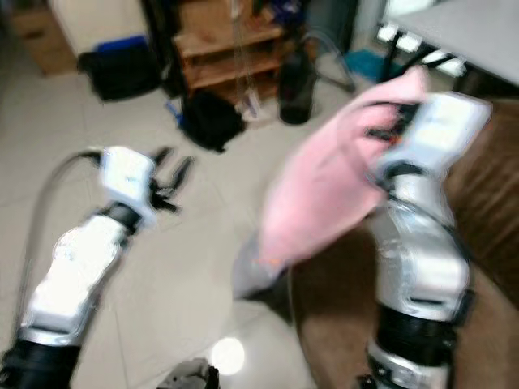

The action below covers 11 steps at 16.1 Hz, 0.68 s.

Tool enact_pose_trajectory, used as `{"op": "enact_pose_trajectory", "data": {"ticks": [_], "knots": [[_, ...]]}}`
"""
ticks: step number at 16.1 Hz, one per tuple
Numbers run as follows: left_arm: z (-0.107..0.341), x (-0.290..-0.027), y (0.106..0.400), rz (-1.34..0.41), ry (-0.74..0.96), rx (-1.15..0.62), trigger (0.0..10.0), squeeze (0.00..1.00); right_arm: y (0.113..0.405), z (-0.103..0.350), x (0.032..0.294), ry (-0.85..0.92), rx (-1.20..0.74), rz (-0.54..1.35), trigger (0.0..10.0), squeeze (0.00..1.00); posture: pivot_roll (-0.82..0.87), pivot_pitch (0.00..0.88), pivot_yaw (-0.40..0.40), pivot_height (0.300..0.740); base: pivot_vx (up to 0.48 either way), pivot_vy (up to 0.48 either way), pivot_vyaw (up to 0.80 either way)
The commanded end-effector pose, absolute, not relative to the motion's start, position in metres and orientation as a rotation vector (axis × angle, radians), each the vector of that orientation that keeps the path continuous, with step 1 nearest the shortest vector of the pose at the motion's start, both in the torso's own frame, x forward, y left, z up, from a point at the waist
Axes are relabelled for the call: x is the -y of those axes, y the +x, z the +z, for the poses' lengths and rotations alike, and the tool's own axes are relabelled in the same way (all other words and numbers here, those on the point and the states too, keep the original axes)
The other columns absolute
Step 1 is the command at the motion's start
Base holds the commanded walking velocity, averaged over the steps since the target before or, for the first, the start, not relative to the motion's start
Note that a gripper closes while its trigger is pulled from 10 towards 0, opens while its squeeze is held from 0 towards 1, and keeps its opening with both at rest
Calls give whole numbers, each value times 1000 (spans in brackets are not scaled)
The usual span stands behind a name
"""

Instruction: Move the pillow to the sofa from floor

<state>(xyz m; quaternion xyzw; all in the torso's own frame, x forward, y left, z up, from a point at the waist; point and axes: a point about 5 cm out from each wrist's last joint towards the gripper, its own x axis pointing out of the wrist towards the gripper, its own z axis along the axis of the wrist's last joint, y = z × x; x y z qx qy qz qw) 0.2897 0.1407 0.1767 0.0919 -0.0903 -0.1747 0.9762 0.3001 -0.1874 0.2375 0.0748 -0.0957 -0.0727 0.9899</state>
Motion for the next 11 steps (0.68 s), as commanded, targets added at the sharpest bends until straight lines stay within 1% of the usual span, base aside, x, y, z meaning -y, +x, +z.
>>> {"op": "enact_pose_trajectory", "data": {"ticks": [1,9,11], "knots": [[172,-140,288,-359,182,162,10000,0,295,250,191,151,250,-158,10000,0,-28,21,68,740,0,0,-800],[166,-138,287,-373,167,139,10000,0,292,246,187,142,230,-141,10000,0,-31,0,66,740,0,0,-800],[165,-139,287,-361,163,131,10000,0,294,244,182,130,208,-105,10000,0,-29,0,63,740,0,0,-800]]}}
